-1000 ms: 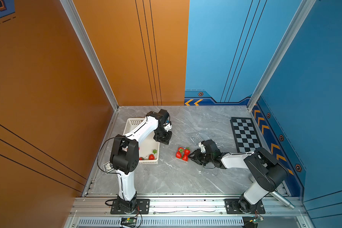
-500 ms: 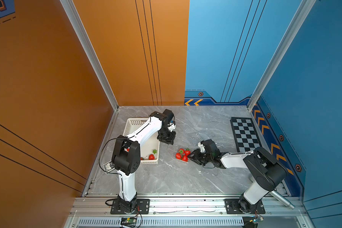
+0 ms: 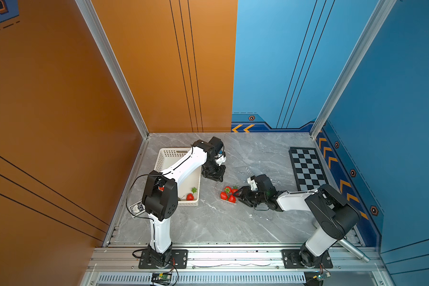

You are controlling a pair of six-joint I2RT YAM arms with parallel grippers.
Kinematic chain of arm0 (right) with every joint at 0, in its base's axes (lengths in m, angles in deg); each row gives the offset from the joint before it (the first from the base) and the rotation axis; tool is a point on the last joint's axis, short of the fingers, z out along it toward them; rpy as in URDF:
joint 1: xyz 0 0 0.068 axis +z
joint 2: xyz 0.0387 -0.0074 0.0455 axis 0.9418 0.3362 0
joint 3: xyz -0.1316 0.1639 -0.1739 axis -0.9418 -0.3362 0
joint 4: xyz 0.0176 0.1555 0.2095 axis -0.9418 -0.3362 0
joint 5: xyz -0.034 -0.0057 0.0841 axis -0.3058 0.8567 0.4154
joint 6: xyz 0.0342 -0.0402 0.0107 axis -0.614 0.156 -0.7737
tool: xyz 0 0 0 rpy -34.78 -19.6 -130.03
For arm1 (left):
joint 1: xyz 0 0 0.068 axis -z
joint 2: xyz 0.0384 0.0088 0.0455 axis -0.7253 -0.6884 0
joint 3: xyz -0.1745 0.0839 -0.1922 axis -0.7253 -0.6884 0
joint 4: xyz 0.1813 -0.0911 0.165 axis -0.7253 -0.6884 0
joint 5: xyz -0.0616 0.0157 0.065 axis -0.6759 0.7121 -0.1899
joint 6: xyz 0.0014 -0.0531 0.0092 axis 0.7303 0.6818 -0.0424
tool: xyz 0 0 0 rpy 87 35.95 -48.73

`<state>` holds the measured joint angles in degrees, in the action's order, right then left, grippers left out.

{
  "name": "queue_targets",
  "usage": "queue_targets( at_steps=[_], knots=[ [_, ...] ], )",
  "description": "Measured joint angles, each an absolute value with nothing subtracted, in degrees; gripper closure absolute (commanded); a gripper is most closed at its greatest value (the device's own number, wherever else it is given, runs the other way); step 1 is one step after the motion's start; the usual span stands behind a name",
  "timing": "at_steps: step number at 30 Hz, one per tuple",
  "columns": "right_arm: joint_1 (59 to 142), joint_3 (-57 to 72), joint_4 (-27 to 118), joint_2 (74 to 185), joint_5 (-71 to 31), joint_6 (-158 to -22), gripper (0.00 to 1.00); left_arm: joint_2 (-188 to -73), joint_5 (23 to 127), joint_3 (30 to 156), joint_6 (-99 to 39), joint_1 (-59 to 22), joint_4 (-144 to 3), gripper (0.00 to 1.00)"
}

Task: Pack strawberries into containers
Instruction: Close the packing box at the center of the board.

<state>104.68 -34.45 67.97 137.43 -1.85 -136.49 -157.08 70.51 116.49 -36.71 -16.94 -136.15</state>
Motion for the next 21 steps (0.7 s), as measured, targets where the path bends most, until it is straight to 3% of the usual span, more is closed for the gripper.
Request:
queue_targets(
  at_steps=[21],
  knots=[
    [103.6,-37.3,74.7,137.3,1.7,-137.5,0.25,-157.1,60.9,113.2,-32.8,-13.9,-127.0,0.7]
  ],
)
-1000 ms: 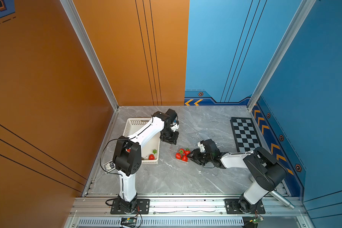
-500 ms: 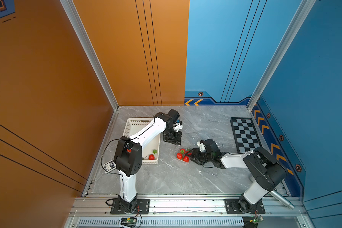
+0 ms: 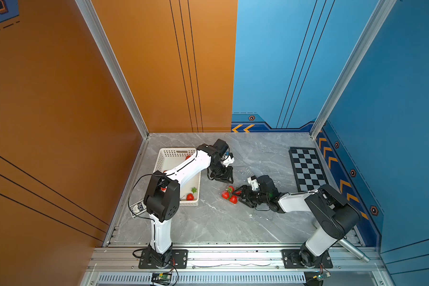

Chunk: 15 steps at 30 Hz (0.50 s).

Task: Pack strawberries into containers
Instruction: Close the packing box at the center of the board.

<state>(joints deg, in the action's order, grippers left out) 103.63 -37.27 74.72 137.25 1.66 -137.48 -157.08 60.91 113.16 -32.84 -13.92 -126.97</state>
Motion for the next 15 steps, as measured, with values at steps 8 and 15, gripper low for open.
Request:
queue_targets(
  at_steps=[8,15],
  knots=[
    [103.2,-38.5,77.1,137.3,3.5,-137.5,0.23,-157.1,58.7,112.0,-31.6,-13.1,-124.4,0.7],
    [102.8,-40.1,79.8,137.3,5.3,-137.5,0.22,-157.1,57.1,110.8,-30.7,-12.3,-122.9,0.69]
  ],
)
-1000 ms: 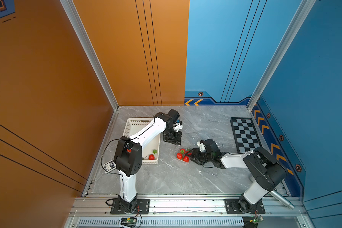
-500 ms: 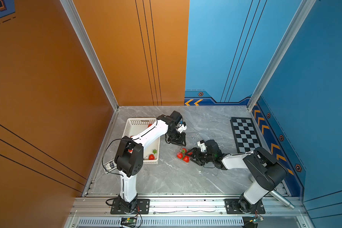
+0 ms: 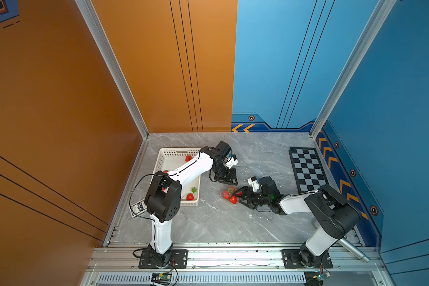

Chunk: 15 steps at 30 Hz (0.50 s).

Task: Pack strawberries into containers
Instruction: Close the packing box at the center of the board.

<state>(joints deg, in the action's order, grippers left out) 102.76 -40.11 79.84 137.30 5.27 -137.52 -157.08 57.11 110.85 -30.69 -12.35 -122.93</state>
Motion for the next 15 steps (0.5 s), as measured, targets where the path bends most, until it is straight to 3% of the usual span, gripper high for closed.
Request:
queue_targets(
  at_steps=[15],
  knots=[
    [101.7,-45.2,90.7,138.8,9.8,-140.3,0.21,-158.3,56.8,109.8,-30.3,-12.3,-121.8,0.71]
  ],
)
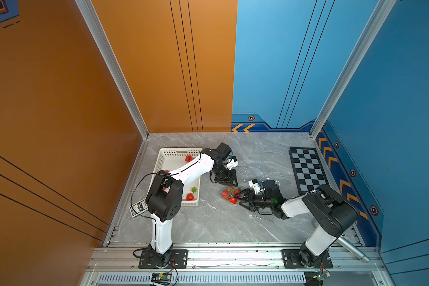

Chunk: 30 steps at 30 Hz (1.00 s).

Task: Pack strawberries into containers
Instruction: Close the packing box at the center of the board.

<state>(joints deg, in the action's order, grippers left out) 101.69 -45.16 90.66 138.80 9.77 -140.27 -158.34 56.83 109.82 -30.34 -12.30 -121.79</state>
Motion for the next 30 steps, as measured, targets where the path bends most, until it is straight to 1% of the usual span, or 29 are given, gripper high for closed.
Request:
queue_targets(
  at_steps=[6,9,16,30],
  knots=[
    [101.3,-47.2,94.9,139.2,10.6,-141.7,0.2,-159.2,56.8,109.6,-30.3,-12.2,-121.8,0.75],
    [101.3,-47.2,94.6,138.9,10.5,-141.9,0.2,-159.2,56.9,109.5,-30.1,-12.0,-121.7,0.77],
    [101.3,-46.8,90.2,136.7,10.3,-142.0,0.2,-159.3,57.6,108.1,-29.6,-11.2,-121.3,0.87],
    [101.3,-46.5,86.7,135.0,10.1,-142.3,0.2,-160.1,59.0,107.6,-29.5,-11.1,-121.2,0.88]
  ],
)
